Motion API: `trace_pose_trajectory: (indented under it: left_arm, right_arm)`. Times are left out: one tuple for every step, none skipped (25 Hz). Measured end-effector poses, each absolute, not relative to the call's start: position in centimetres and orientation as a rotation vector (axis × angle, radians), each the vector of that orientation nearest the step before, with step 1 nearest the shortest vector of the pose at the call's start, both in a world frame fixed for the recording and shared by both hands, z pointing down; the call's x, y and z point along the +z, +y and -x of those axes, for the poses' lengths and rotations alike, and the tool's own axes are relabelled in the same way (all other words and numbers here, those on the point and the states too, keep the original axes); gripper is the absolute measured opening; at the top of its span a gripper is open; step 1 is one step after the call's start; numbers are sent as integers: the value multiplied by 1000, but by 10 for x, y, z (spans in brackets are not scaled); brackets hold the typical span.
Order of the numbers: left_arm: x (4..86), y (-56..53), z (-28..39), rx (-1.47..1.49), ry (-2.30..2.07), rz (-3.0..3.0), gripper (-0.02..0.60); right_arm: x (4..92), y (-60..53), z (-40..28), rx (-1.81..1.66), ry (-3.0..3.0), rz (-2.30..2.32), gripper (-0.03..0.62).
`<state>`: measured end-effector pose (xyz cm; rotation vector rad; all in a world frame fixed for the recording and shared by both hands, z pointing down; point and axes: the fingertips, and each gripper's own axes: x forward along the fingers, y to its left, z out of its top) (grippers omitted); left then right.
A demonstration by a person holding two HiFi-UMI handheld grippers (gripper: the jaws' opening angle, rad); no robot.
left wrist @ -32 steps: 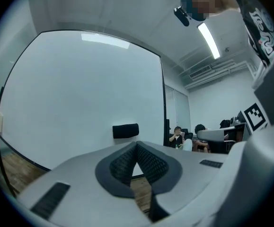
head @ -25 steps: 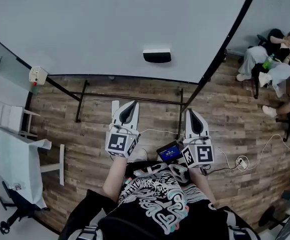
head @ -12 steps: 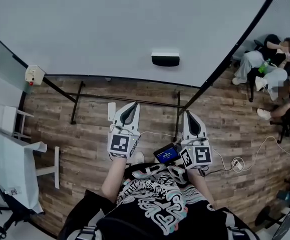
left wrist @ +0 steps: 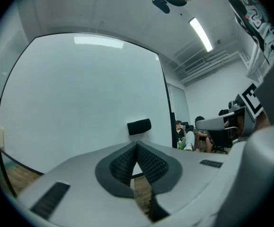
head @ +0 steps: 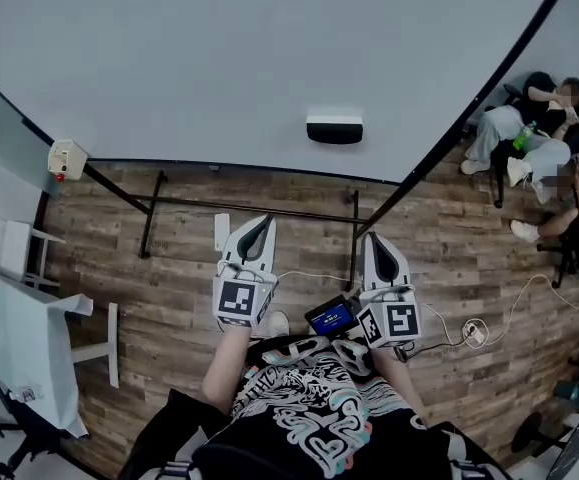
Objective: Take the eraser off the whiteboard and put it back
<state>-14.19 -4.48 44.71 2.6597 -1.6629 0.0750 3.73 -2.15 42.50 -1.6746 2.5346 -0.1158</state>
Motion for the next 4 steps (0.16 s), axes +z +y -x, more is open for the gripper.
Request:
trace_pose_trajectory:
  left_arm:
    - [446,-46,143,73,-1664,-2662,9]
    - [446,-47,144,72,-1664,-2664,9]
    - [445,-48,145,73,-1663,-2665,9]
    - [444,-49,146,74,-1663,-2667,9]
  right_arm:
    - [424,-22,-36,-117,2533,1675,6]
    - [424,-23,-35,-119,2531,1675,6]
    - [423,-24,-34,-121,2528,1676,6]
    - [422,-25,-33,-124,2526,1677,6]
